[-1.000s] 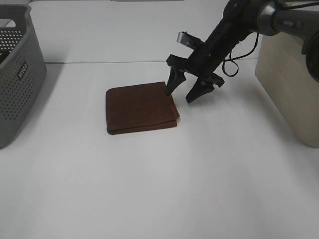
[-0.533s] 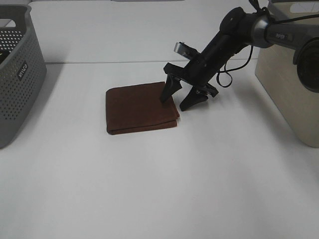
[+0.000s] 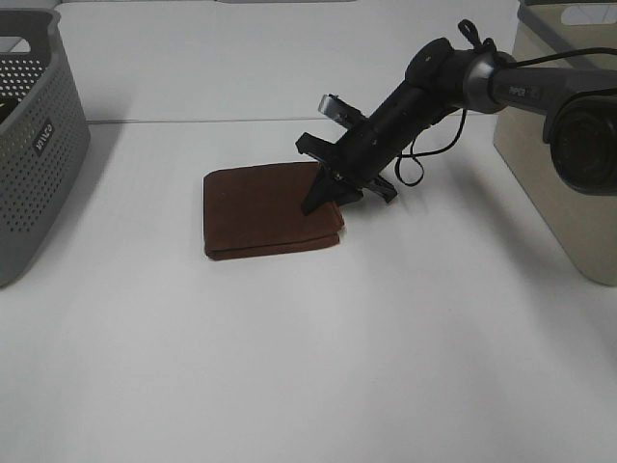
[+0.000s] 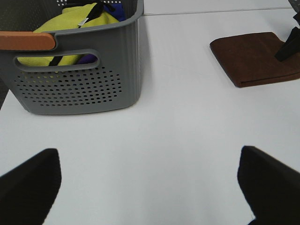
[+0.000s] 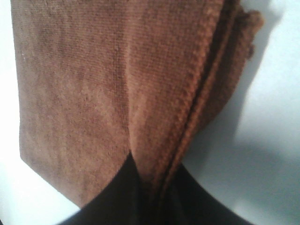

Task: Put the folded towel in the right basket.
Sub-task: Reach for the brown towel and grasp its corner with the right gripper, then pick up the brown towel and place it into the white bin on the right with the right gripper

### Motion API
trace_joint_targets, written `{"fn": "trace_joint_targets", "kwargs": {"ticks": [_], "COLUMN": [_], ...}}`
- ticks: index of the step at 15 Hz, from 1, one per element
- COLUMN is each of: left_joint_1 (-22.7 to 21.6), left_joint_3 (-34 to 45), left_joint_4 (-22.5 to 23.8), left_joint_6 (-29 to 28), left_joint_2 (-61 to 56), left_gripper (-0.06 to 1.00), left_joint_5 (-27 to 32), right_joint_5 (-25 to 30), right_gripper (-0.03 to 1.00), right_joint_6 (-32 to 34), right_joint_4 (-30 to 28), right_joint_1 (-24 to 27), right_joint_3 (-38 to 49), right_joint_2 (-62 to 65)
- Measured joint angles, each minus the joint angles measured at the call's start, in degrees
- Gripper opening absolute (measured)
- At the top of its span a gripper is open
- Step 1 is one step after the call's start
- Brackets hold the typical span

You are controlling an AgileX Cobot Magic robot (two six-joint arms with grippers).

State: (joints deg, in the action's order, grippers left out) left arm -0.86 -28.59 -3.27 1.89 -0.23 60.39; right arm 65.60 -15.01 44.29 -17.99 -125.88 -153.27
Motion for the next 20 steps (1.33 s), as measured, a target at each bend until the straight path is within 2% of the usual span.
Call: {"fn": "trace_joint_targets", "kwargs": {"ticks": [3,7,11,14,16,20], "left_joint_1": [0.0,0.0,0.0,0.0,0.0,0.0], "left_joint_3": [0.0,0.0,0.0,0.0,0.0,0.0], "left_joint_4": [0.0,0.0,0.0,0.0,0.0,0.0], "left_joint_6": [0.0,0.0,0.0,0.0,0.0,0.0], "left_joint_2": [0.0,0.0,0.0,0.0,0.0,0.0], "left_gripper": [0.97,0.97,0.97,0.97,0.97,0.97], "left_joint_5": [0.0,0.0,0.0,0.0,0.0,0.0], "right_joint_5": [-0.1,-0.1,1.1,3.6,4.3,4.4], "right_gripper": [0.08,0.08,0.08,0.08,0.08,0.08], "right_joint_6": [-0.6,-1.2,-0.6,2.5,4.3,6.8], "right_joint_4": [-0.3,-5.0,-14.8,-22.8,-24.7,-25.7], "right_joint_1": [0.0,0.0,0.0,0.7,4.3,17.4], "right_joint_3": [0.0,0.0,0.0,0.0,0.0,0.0], "right_joint_2": [0.3,11.2,23.0,31.8,36.2,42.0]}}
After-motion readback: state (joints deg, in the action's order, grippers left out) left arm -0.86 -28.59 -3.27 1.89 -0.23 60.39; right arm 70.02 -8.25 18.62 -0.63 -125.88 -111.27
